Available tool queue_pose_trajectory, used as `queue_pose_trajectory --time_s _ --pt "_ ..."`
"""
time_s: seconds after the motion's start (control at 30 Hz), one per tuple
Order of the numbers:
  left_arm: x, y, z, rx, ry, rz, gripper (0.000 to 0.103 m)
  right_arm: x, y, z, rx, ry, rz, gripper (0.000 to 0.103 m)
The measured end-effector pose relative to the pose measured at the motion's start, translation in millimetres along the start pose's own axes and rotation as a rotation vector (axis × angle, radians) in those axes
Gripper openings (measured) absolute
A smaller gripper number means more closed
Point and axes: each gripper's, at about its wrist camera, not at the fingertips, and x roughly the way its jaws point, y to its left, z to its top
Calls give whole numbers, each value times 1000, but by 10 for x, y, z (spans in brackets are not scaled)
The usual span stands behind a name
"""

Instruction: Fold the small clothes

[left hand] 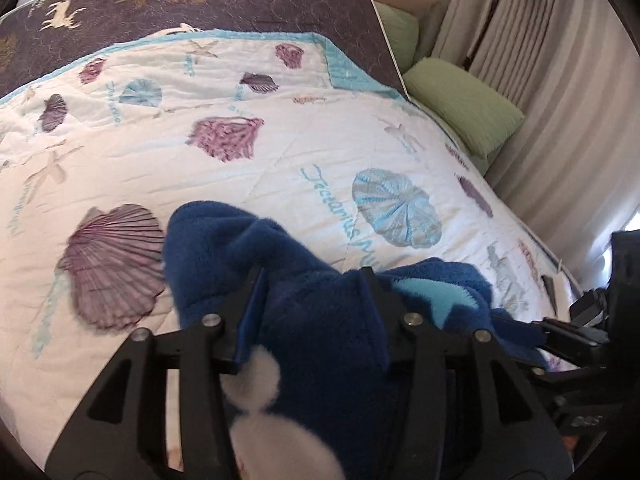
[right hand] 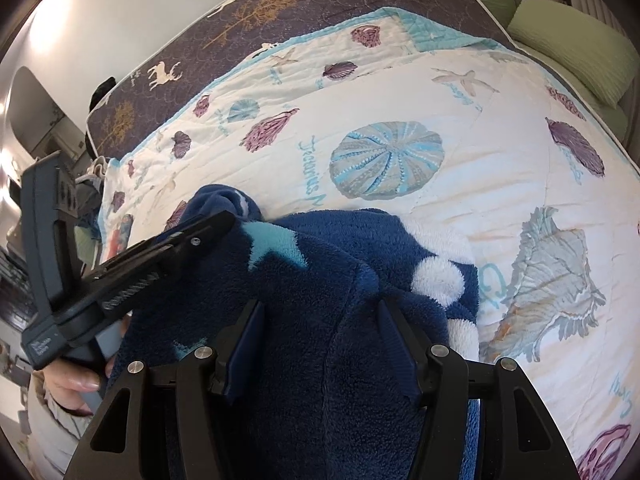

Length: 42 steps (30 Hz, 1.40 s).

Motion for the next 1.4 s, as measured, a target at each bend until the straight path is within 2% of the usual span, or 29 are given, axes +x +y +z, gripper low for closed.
queue_pose_trajectory --time_s 0.07,0.17,0.2,0.3,0.37,0.4,0.47,0.5,0.53,0.63,0.73,0.83,0.9,0.97,1.0,1.07,1.13,1.2,1.3,1.37,1.4 --pt "-252 -37 6 -16 -19 -12 51 -128 -13 -9 8 -11 24 60" --pt "-778 -207 -145 61 -85 -83 57 -586 39 -83 -9 -65 77 60" --pt "-949 -293 -261 103 -104 -97 62 -744 78 -127 -36 -91 101 60" --pt "-1139 -494 -583 200 -102 -114 66 -1114 212 -312 -114 -128 149 60" --pt "-1030 -567 -783 225 -42 -95 67 -1170 270 -459 -137 -102 178 60" --pt "-891 -577 -892 229 -3 -62 69 -1124 279 -528 -136 -76 188 60" --pt "-773 -543 -1037 224 -38 -34 73 -816 230 -688 -107 15 171 60" --pt "-760 -542 -1066 235 -55 -29 73 -704 195 -735 -99 9 159 60" --pt "-763 -531 -1053 222 -51 -26 72 -642 205 -801 -128 -38 135 60" --pt "-839 -550 -1007 214 -35 -3 72 -732 328 -854 -168 -78 74 60" --pt "-1061 -580 -1033 201 -48 21 72 -944 335 -859 -148 -78 94 60" --pt "-1294 -574 -1132 203 -73 -27 74 -1330 258 -946 -170 -125 189 60" --pt "-1370 -582 -1253 242 -74 -41 80 -1500 230 -1036 -205 -142 205 60" --pt "-1338 -572 -1406 282 -85 -29 83 -1471 200 -1167 -212 -87 216 60" --pt "-1267 -540 -1471 275 -75 -24 88 -1349 189 -1237 -211 -33 189 59" --pt "-1087 -416 -1528 173 -6 -89 92 -1036 111 -1372 -201 41 122 58" --pt "-943 -233 -1504 38 48 -171 98 -962 154 -1461 -230 2 73 59" --pt "-933 -123 -1472 -16 62 -216 98 -1013 252 -1451 -265 -11 37 60" --pt "-1069 -226 -1469 80 -1 -151 98 -1112 269 -1396 -267 -18 68 60" --pt "-1135 -308 -1470 138 -36 -109 98 -1202 176 -1338 -237 -29 124 63" --pt "-1149 -331 -1472 153 -40 -95 98 -1241 115 -1307 -214 -41 145 75"
